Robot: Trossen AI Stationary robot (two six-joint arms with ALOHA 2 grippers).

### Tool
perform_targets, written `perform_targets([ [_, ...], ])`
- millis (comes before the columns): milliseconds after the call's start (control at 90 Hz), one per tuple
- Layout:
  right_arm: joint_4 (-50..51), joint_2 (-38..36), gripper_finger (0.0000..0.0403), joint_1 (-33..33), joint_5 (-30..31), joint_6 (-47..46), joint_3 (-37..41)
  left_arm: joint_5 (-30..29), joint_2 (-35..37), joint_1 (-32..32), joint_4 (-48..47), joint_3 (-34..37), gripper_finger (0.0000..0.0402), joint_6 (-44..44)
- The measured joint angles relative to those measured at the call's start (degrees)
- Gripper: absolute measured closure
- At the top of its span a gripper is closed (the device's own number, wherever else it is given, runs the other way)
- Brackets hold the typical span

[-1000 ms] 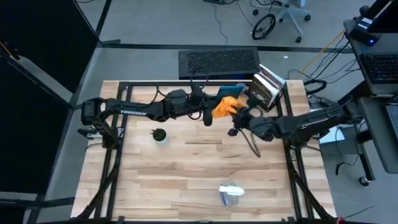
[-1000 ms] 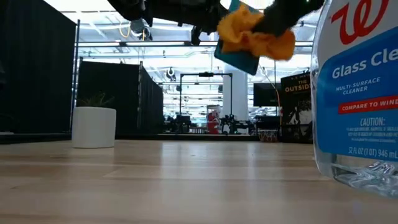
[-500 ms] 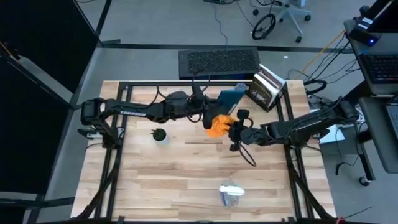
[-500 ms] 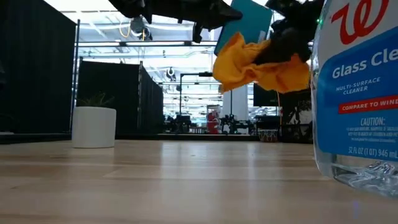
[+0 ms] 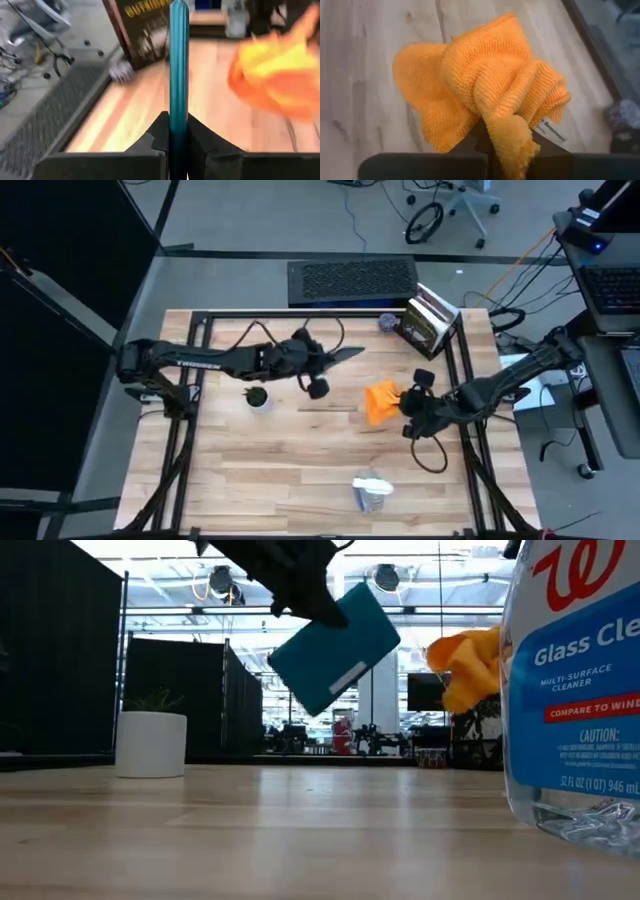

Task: Apply microfiber cloth
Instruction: Wipe the blue tablet with the orange microfiber cloth

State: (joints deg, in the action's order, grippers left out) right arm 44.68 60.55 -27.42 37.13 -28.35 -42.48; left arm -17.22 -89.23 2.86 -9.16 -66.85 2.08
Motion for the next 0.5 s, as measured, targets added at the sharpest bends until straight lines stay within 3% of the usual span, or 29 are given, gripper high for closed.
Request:
perform_targets([
  [178,2.07,0.2,0.0392,-0.81,0.38,-3.14,0.0,-2.2,-0.89,-5.36,-7.92,0.0,0.0393,-0.26],
  [500,2.31,0.61,0.0392,-0.81,0.3,-4.04,0.02,-2.4,-6.03,-15.26,-13.97,0.02,0.0393,-0.25],
])
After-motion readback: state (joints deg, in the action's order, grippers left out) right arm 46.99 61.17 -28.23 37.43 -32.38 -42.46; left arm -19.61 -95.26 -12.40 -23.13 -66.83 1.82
